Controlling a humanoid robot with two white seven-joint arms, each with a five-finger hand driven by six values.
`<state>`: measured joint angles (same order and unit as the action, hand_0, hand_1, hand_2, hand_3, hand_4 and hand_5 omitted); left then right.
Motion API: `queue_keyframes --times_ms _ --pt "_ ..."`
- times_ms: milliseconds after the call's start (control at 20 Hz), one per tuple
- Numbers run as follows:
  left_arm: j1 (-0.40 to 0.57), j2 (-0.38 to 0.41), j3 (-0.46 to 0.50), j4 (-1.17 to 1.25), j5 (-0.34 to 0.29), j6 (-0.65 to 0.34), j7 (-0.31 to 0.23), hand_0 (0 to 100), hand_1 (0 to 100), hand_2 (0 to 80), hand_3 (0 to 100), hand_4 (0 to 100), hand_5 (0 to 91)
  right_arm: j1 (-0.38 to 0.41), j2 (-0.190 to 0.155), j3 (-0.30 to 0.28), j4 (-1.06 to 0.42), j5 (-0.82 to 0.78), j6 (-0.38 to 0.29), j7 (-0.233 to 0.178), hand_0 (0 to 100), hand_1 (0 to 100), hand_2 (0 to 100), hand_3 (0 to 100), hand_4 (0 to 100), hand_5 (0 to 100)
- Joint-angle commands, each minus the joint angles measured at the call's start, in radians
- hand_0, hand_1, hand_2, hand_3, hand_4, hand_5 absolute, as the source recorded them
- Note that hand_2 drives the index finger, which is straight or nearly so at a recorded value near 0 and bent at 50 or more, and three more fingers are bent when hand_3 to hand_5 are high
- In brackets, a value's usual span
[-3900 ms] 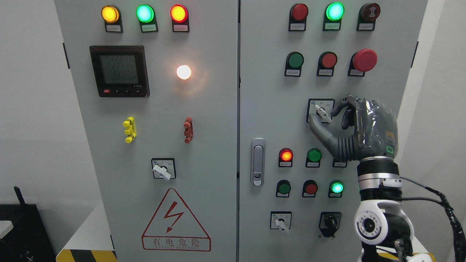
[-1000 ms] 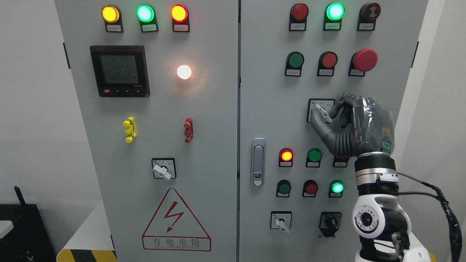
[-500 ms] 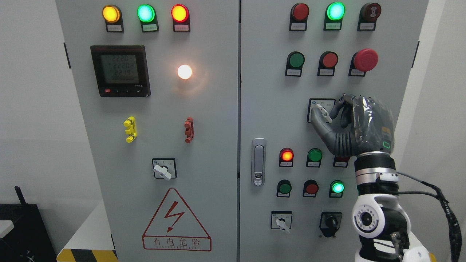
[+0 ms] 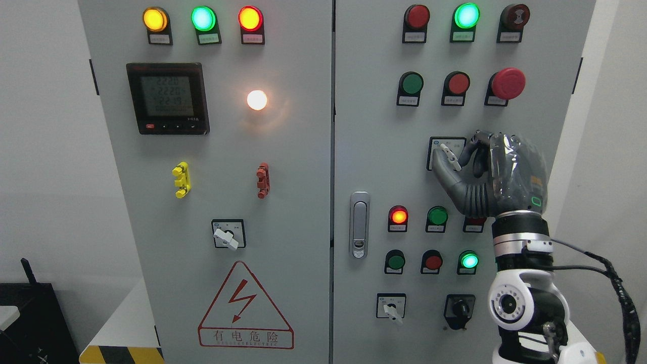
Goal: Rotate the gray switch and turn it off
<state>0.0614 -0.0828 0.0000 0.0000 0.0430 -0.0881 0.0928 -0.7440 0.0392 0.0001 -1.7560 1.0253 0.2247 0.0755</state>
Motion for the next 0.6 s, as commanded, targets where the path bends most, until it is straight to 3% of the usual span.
queue_keyframes --times_ms 0,550 --pt "0.0 0.0 -0.002 0.014 0.0 0.001 -0.001 12 39 0.0 0 0 0.0 0.0 0.001 0.0 0.003 -0.001 -0.001 0.015 50 39 75 100 91 100" --pt "0.0 0.0 -0.002 0.014 0.0 0.001 -0.001 12 39 0.0 0 0 0.0 -0.005 0.001 0.011 0.01 -0.002 -0.002 0.017 53 37 76 100 92 100"
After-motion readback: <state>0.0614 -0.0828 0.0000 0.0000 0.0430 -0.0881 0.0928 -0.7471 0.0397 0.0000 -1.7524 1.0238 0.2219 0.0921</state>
